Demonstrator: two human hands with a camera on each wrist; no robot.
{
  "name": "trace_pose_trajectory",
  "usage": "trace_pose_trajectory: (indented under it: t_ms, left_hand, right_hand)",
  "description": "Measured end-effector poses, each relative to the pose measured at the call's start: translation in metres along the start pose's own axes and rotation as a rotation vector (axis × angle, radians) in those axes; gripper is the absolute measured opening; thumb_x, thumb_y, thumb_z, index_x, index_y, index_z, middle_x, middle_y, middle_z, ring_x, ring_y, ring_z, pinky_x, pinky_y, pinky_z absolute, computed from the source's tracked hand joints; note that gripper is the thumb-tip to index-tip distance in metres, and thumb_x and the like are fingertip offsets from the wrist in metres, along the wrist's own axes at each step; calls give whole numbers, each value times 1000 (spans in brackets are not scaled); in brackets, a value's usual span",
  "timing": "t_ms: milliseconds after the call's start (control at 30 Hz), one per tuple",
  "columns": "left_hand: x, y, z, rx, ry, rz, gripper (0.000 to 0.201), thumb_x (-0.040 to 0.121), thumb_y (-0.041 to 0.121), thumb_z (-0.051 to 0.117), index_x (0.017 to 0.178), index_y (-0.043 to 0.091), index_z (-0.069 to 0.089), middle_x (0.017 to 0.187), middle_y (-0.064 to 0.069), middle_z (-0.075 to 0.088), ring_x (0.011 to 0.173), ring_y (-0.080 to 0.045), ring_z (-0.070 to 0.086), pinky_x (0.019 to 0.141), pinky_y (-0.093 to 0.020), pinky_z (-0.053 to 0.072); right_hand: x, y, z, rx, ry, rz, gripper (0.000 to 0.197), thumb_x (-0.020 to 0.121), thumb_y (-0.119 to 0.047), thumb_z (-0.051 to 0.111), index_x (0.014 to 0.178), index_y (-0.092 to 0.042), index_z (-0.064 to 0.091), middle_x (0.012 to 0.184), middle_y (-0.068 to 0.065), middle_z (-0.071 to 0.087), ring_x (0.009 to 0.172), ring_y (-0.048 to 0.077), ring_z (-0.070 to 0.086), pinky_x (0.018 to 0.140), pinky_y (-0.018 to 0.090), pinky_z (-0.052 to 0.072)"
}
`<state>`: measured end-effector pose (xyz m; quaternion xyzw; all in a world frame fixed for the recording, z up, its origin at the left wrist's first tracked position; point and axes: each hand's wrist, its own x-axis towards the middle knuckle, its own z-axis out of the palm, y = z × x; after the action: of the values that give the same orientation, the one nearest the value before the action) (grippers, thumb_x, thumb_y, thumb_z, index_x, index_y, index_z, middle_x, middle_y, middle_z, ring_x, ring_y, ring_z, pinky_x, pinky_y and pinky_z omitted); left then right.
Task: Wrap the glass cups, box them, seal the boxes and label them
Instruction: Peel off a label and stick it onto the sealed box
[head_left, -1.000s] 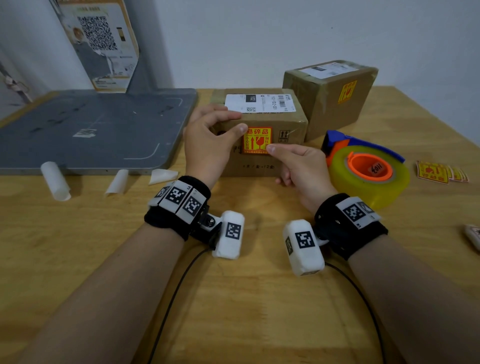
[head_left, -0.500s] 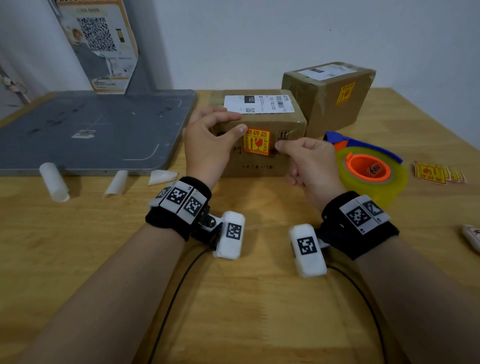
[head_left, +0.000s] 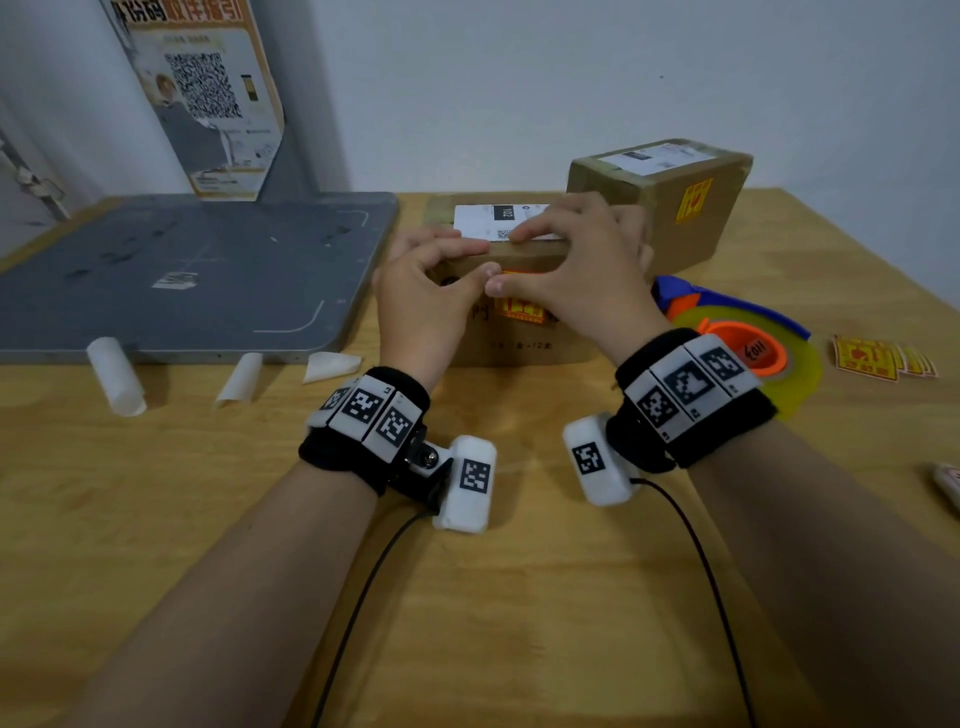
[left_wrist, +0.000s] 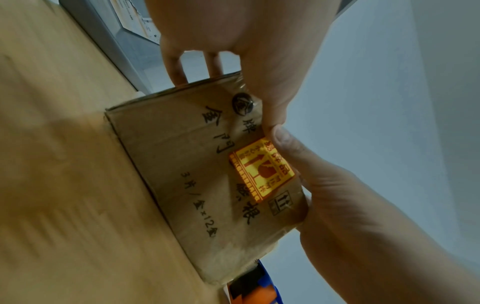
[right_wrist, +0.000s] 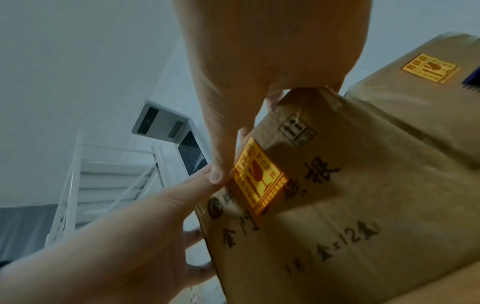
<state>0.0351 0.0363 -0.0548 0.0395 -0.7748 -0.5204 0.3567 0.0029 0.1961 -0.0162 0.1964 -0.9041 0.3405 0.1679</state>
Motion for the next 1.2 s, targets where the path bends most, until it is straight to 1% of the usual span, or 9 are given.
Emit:
trace_pose_trajectory:
  t_ms: [167, 333, 433, 533, 700, 800, 900, 1033, 1200]
  left_hand:
    - [2, -3, 1, 19, 6, -4, 22, 78, 33, 87, 94, 43, 76, 111, 24, 58, 121, -14, 55, 106, -42, 47]
    - [2, -3, 0, 41, 7, 10, 23, 78, 35, 87, 91, 48, 74, 114, 23, 59, 123, -16, 54, 106, -42, 47]
    - [2, -3, 0, 67, 2, 5, 21, 77, 39, 86, 89, 50, 73, 116, 22, 57, 123, -16, 53, 106, -42, 47]
    - [3, 0, 2, 116, -5, -18, 27, 72, 41, 89, 89, 48, 70, 117, 19, 54, 123, -17, 50, 106, -40, 46]
    - [4, 7, 5, 259, -59, -56, 48, 67, 33, 95, 101, 45, 63, 121, 16, 45, 124, -17, 40, 104, -31, 42]
    - [3, 6, 4, 332, -86, -49, 63, 62, 29, 97, 109, 44, 57, 122, 17, 39, 123, -17, 38, 101, -29, 39]
    - [2, 5, 5, 390, -99, -35, 72, 61, 28, 97, 117, 43, 55, 124, 17, 36, 123, -19, 36, 100, -29, 36]
    - [1, 4, 5, 391, -82, -22, 73, 60, 30, 97, 119, 40, 57, 123, 16, 37, 121, -18, 36, 96, -27, 36]
    - [3, 5, 6, 305, -23, 2, 54, 63, 43, 94, 107, 39, 63, 117, 15, 45, 117, -17, 41, 91, -26, 37]
  right_hand:
    - [10, 9, 2, 15, 27, -25, 31, 73, -56, 85, 100, -49, 71, 122, -18, 57, 127, 20, 34, 99, 35, 30]
    - [19, 30, -3, 203, 5, -53, 35, 71, -44, 90, 103, -43, 76, 113, -21, 66, 127, 18, 43, 107, 26, 36]
    - [22, 40, -6, 281, -26, -51, 35, 71, -42, 91, 103, -41, 79, 113, -23, 71, 129, 17, 53, 109, 37, 47]
    - [23, 43, -4, 300, -12, -47, 34, 70, -41, 92, 102, -38, 81, 115, -21, 72, 130, 16, 55, 108, 37, 49]
    - [18, 33, -11, 190, -29, 10, 42, 69, -36, 94, 102, -47, 71, 131, -3, 50, 121, 14, 50, 109, 25, 41]
    - [16, 26, -13, 34, -88, -37, 50, 69, -34, 94, 108, -43, 65, 121, -10, 41, 126, 21, 37, 105, 31, 35]
    - [19, 23, -10, -103, -121, -55, 63, 67, -35, 95, 119, -38, 60, 125, -9, 40, 129, 23, 28, 97, 28, 26]
    - [19, 25, -7, -142, -105, -76, 74, 63, -35, 97, 125, -34, 57, 133, -3, 41, 127, 24, 28, 96, 28, 29]
    - [19, 25, -5, -118, -53, -90, 66, 62, -44, 96, 118, -31, 62, 117, -11, 40, 112, 15, 26, 88, 27, 28]
